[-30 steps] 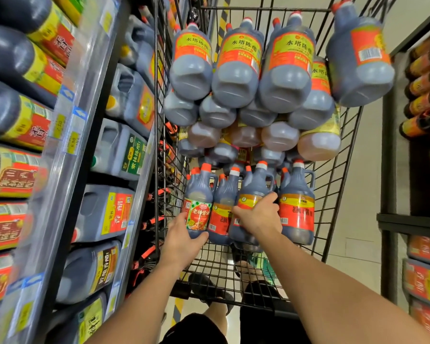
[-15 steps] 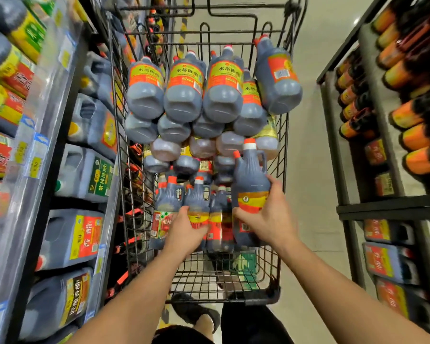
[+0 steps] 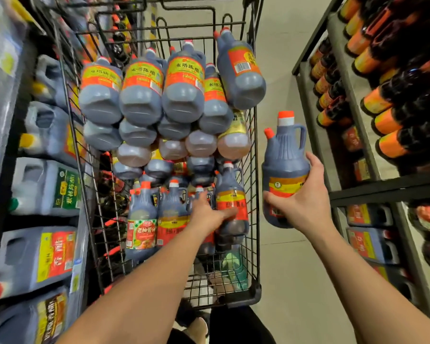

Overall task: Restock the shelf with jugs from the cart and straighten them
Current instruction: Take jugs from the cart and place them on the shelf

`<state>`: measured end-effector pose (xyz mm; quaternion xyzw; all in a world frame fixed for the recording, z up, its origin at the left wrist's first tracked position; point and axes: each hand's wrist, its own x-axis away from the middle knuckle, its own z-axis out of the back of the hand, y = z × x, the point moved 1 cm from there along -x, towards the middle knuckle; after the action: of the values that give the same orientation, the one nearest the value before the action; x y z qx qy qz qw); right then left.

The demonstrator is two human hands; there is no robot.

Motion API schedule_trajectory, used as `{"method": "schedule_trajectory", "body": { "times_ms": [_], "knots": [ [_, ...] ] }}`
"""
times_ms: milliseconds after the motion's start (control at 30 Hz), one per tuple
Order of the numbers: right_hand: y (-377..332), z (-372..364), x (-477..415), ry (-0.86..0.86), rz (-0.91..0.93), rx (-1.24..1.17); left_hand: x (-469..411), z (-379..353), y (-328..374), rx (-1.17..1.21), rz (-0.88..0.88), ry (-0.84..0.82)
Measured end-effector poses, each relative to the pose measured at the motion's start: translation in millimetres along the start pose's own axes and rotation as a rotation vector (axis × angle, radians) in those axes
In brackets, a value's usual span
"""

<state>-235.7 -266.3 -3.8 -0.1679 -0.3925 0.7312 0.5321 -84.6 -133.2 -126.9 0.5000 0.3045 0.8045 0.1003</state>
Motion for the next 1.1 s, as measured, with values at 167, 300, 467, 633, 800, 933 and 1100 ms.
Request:
{"method": "schedule_trajectory", "body": {
  "times_ms": [167, 300, 467, 633, 800, 933, 1100],
  "knots": [
    [14.4, -1.1, -9.3, 0.013, -0.007, 0.018, -22.0, -21.4, 3.1, 0.153, 0.103, -0.105],
    [21.3, 0.4, -17.2, 0.024, -0.02, 0.016, -34.3, -37.8, 7.0, 0.199, 0.175, -0.097],
    [26.7, 2.4, -21.2, 0.049, -0.04, 0.009, -40.0, -43.3, 6.3, 0.148, 0.179, -0.025],
    [24.6, 1.5, -18.9, 0.038, -0.07, 0.012, -35.3, -35.7, 2.8, 0.195, 0.156, -0.012],
    [11.0, -0.6, -17.6, 0.005, -0.049, 0.026, -15.3, -9.3, -11.9, 0.255, 0.155, 0.006],
    [-11.4, -4.0, -16.2, -0.028, -0.007, -0.009, 8.7, 20.6, -18.1, 0.24, 0.084, 0.06],
    [-53.6, -17.2, -13.1, -0.062, 0.105, -0.035, 38.7, 65.0, -3.4, 0.273, -0.068, 0.154]
  ]
}}
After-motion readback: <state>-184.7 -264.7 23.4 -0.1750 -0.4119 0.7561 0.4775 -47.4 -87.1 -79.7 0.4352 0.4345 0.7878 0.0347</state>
